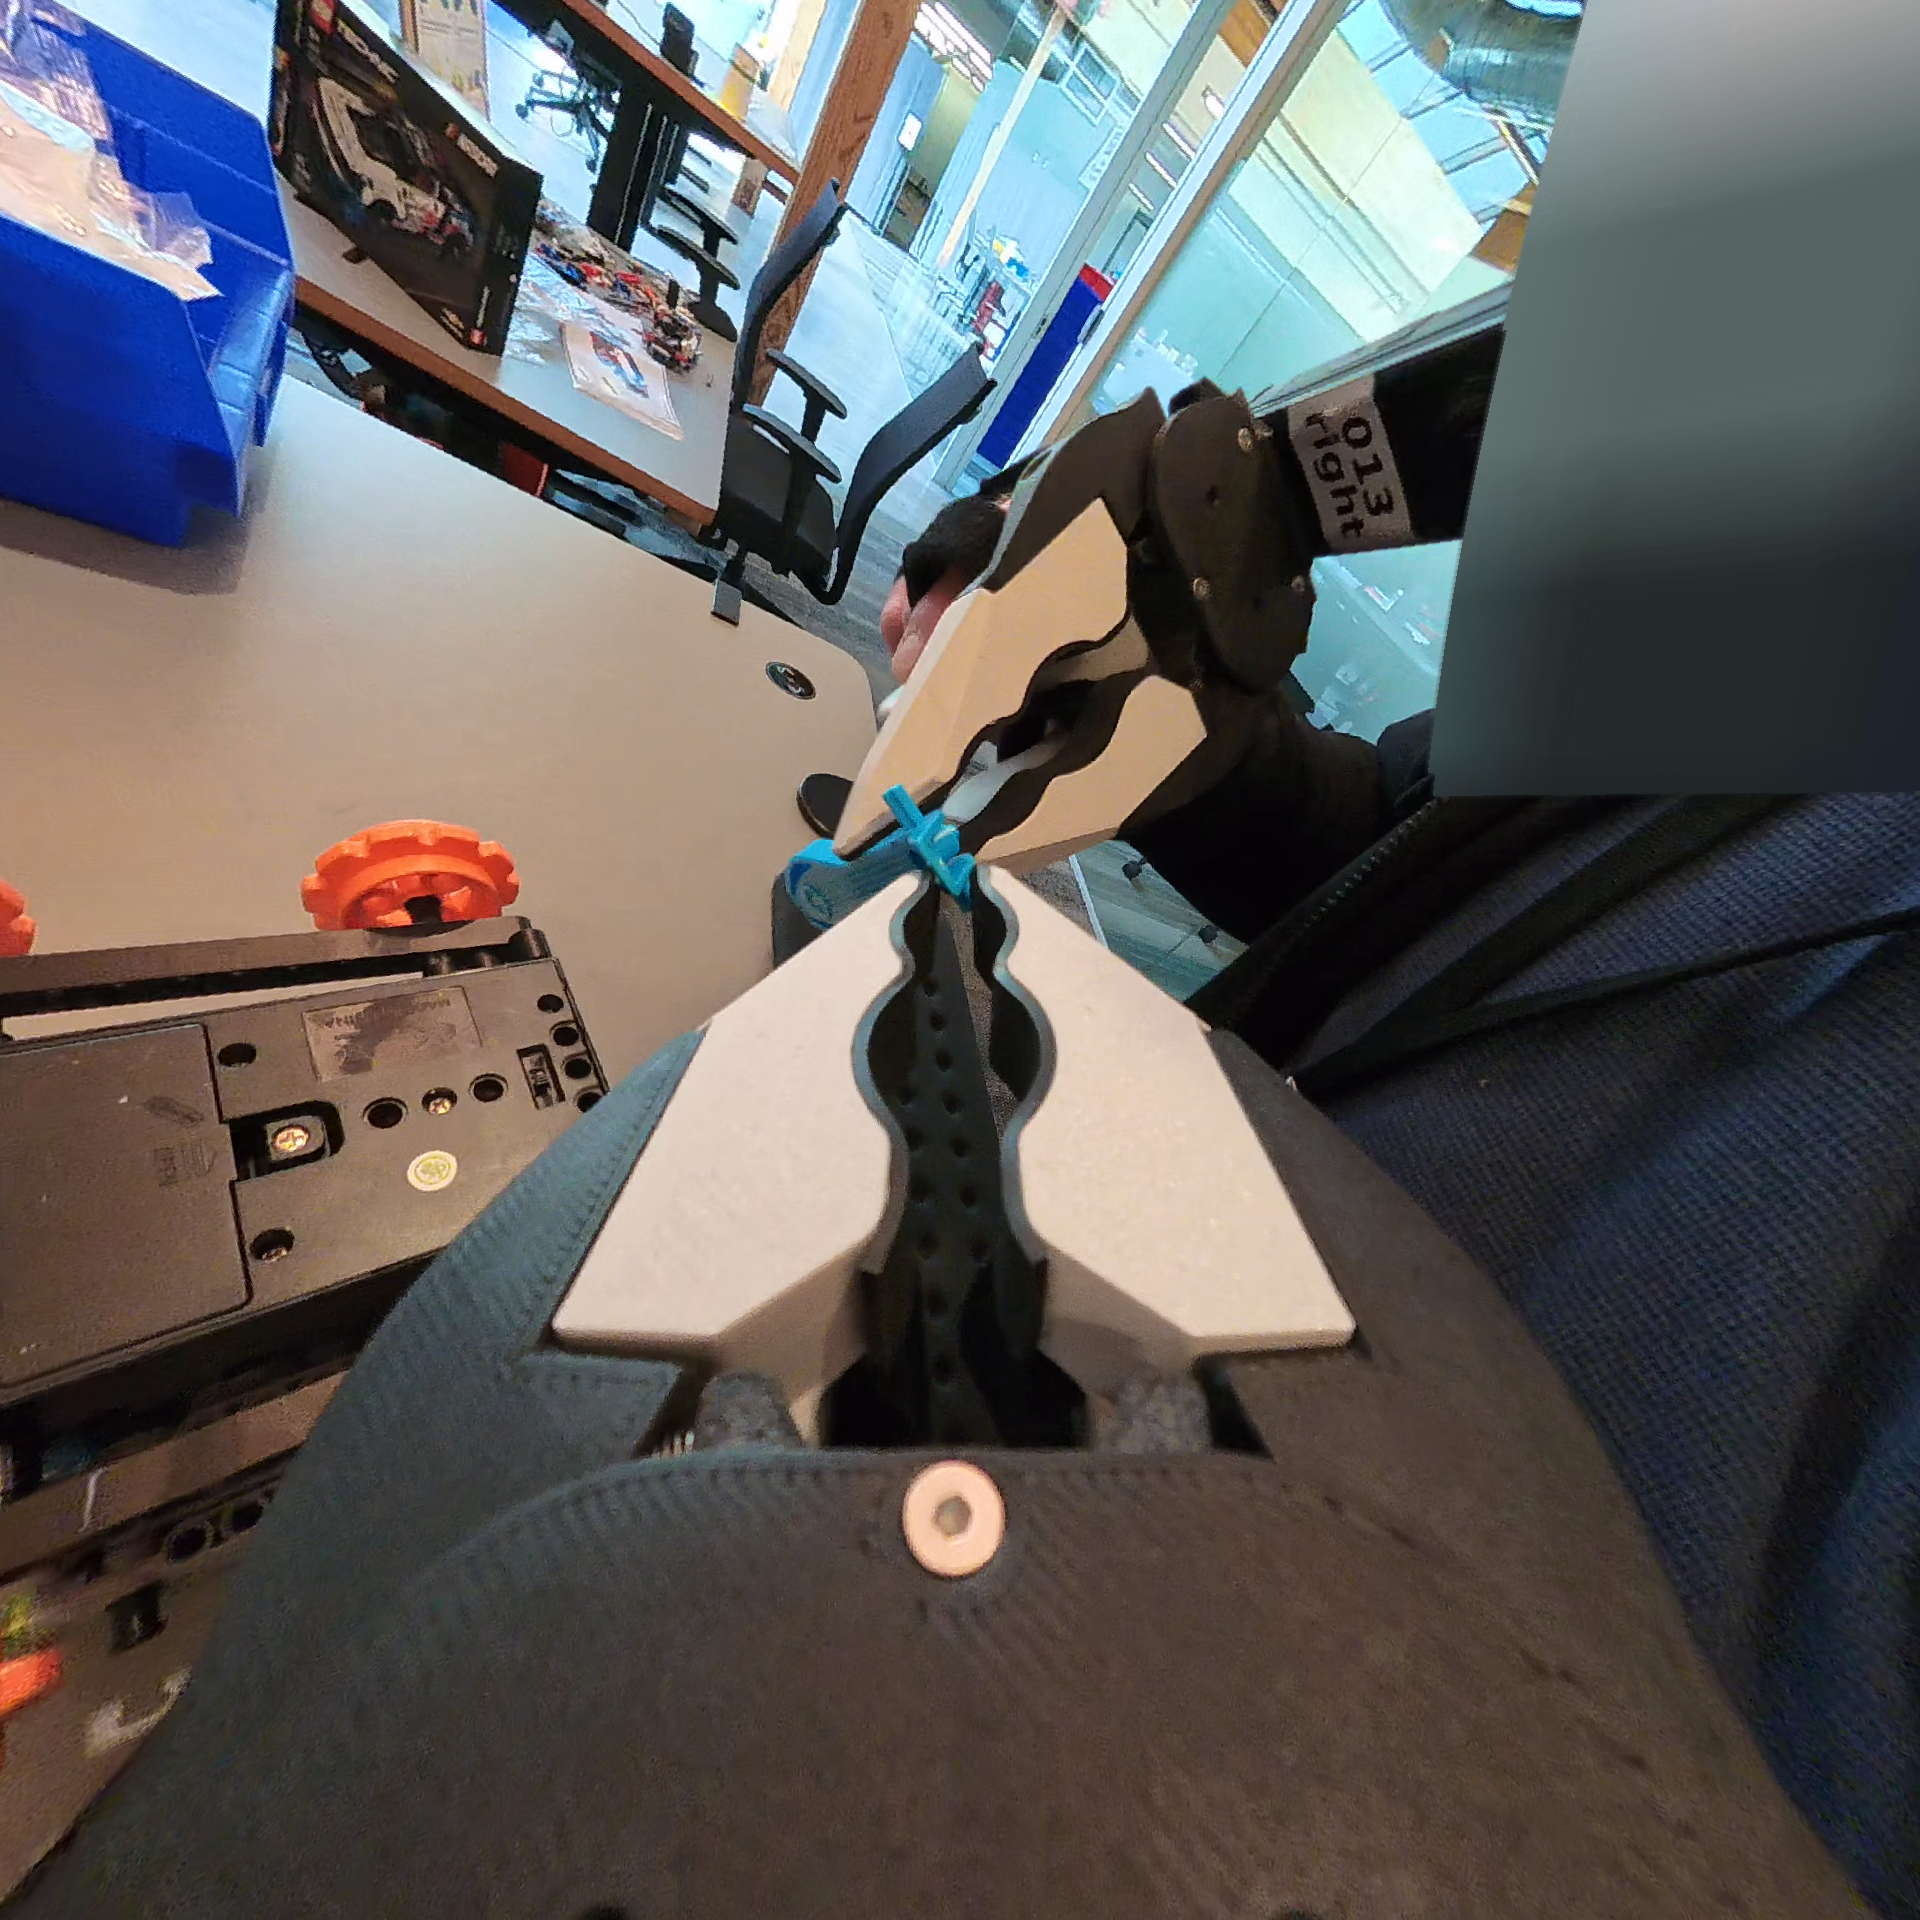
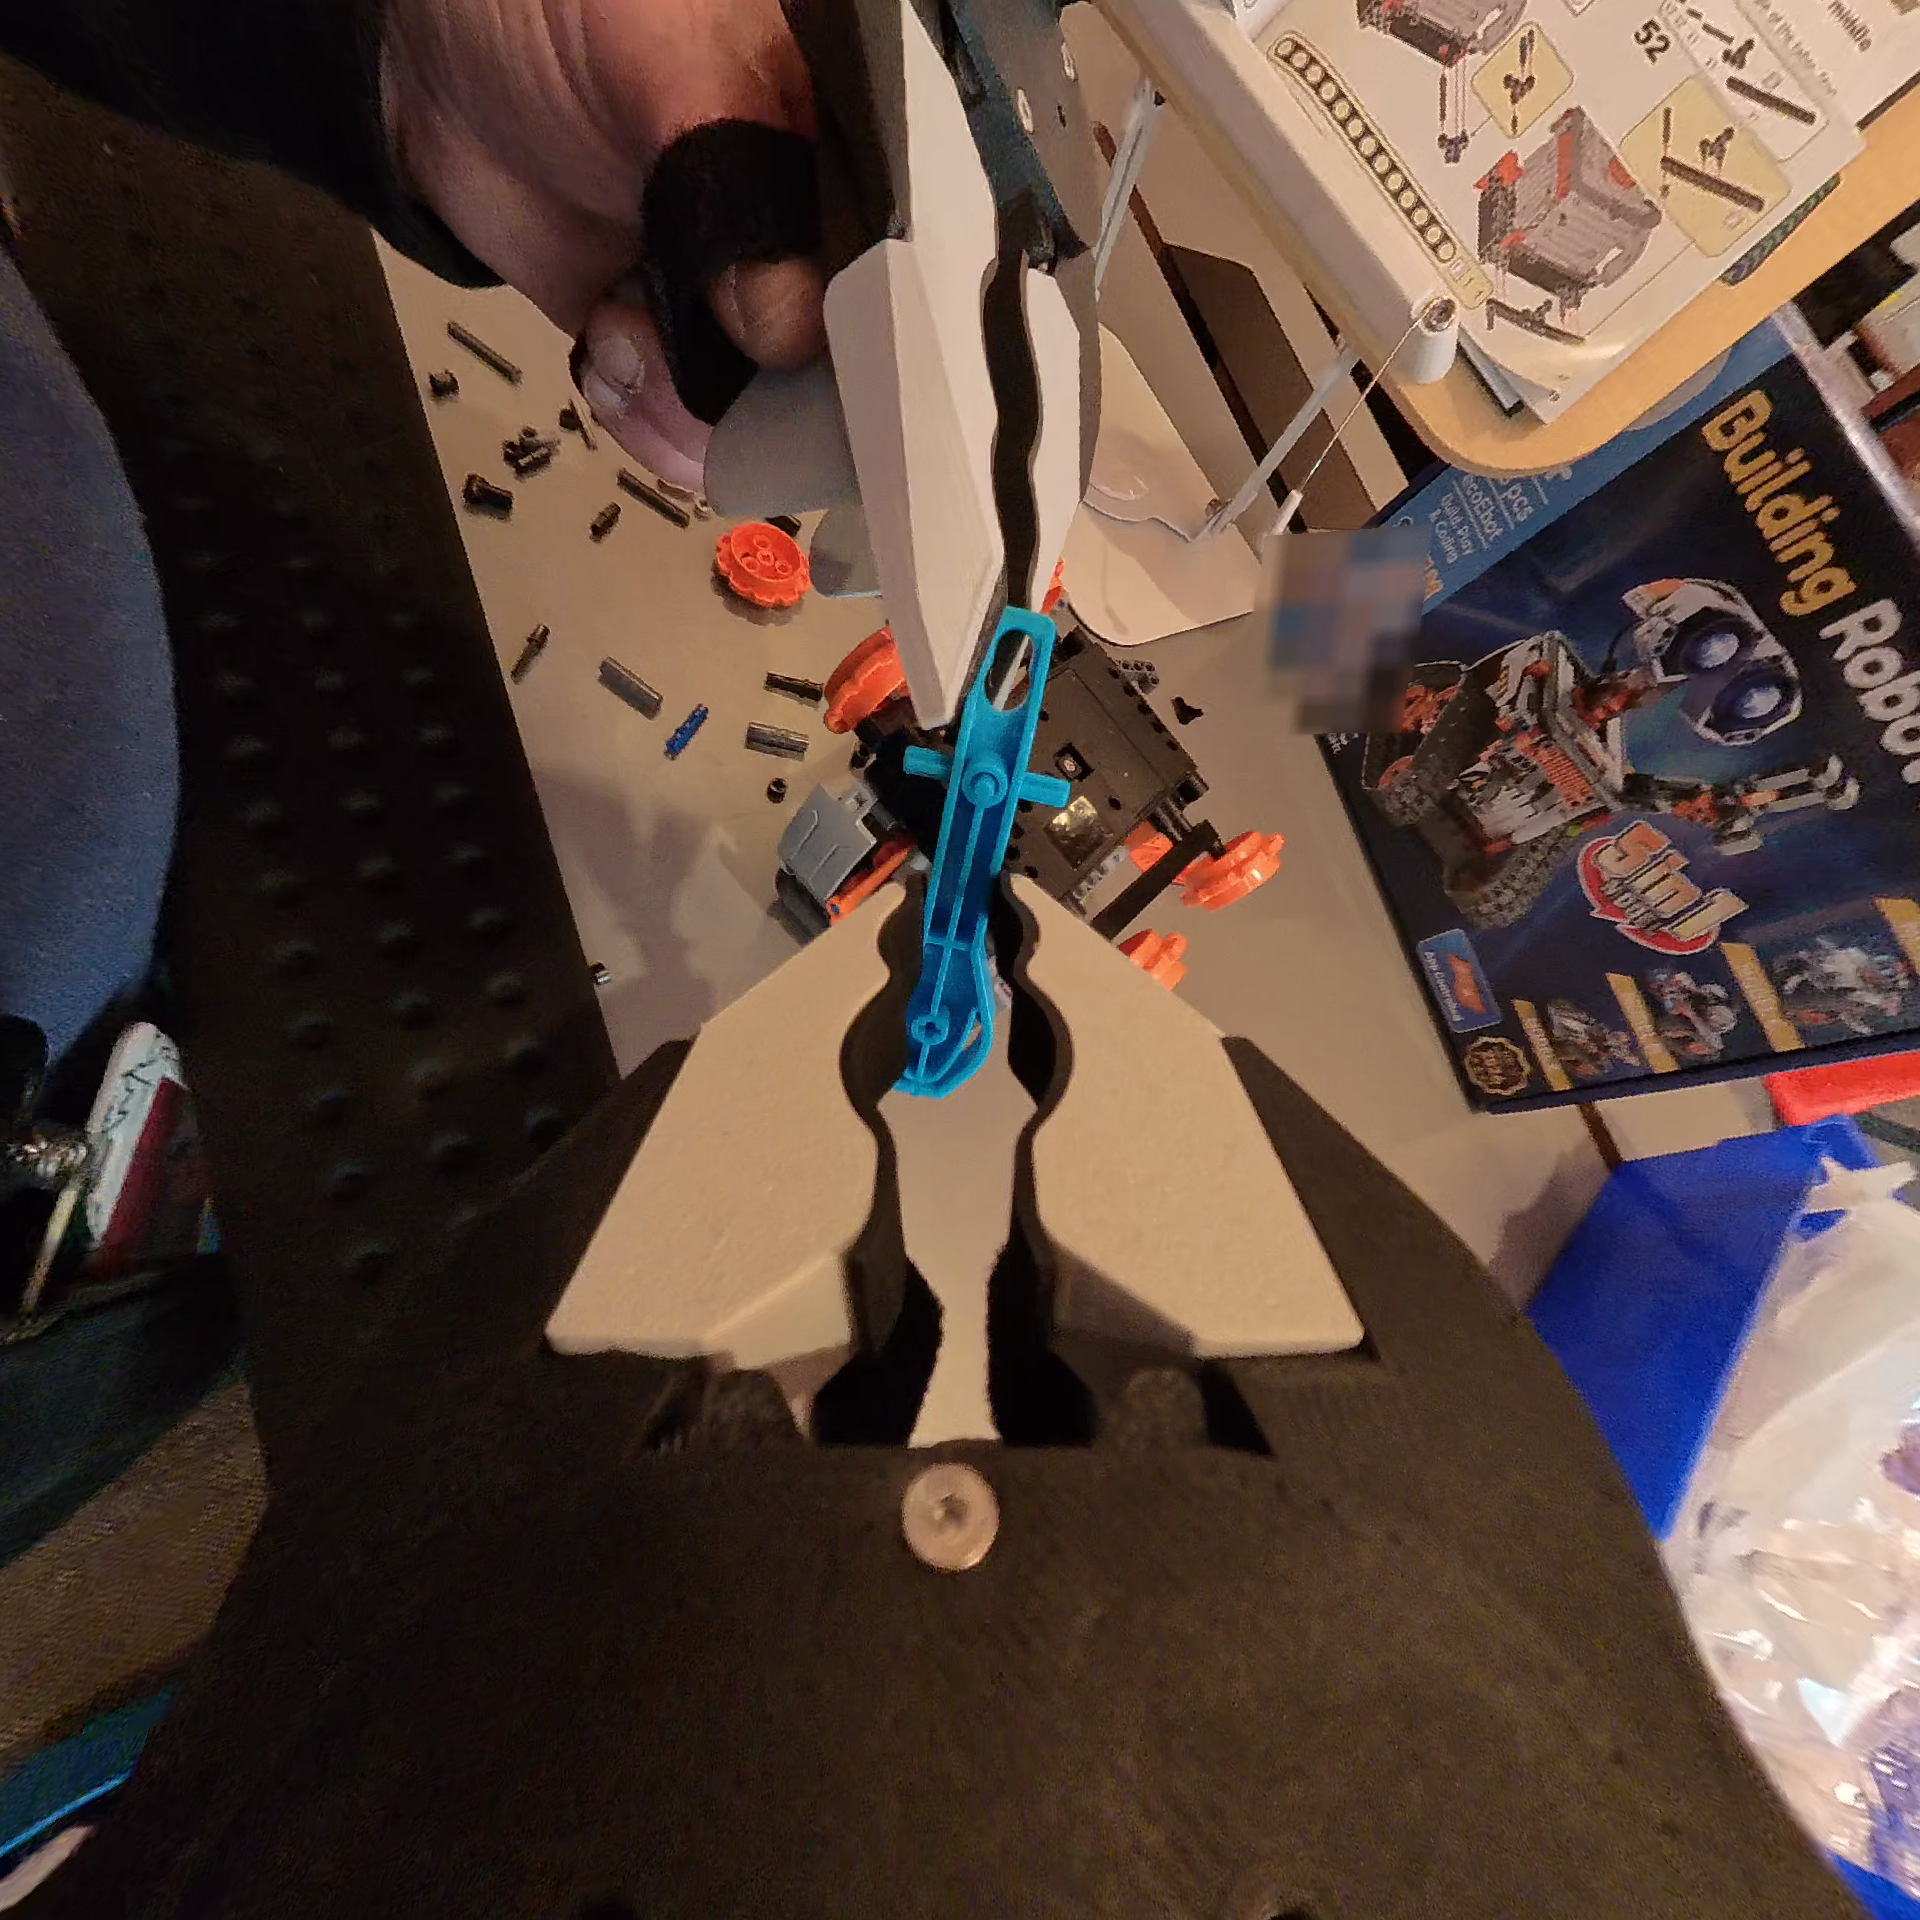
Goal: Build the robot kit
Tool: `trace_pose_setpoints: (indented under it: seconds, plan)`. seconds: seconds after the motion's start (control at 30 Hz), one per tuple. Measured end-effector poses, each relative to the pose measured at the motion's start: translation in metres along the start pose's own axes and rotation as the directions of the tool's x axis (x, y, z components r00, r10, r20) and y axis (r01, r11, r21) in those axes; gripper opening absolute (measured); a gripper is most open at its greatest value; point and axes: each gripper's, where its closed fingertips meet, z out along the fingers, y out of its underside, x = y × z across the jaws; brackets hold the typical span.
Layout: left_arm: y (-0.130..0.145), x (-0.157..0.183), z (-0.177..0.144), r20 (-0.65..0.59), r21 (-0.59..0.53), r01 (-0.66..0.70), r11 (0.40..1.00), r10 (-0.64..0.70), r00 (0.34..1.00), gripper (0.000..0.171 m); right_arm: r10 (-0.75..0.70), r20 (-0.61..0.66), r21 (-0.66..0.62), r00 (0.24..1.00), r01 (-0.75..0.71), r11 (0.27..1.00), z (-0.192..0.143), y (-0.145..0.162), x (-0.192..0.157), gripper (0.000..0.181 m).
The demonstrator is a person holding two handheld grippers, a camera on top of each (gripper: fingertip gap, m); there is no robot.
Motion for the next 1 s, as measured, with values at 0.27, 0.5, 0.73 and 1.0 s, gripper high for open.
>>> trace_pose_setpoints:
  seconds: [0.27,0.5,0.73,1.0]
  plan:
    - [-0.011,-0.002,-0.007,-0.068,0.088,0.113,0.99,-0.107,0.992,0.027,-0.119,-0.077,-0.033,0.99,0.117,0.993,0.002,-0.008,0.008,0.01]
    - [-0.013,-0.002,-0.011,-0.035,0.089,0.065,0.994,-0.062,0.997,0.004,-0.053,-0.079,0.032,0.995,0.056,0.998,-0.001,-0.014,0.011,0.009]
    - [-0.01,0.022,-0.007,-0.127,0.028,-0.114,0.993,0.117,0.985,0.004,0.311,0.345,0.223,0.886,-0.399,0.889,-0.017,-0.022,-0.005,0.025]
    - [-0.008,0.024,-0.002,-0.193,-0.017,-0.19,0.982,0.183,0.964,0.007,0.348,0.576,0.249,0.739,-0.565,0.787,-0.02,-0.028,-0.02,0.009]
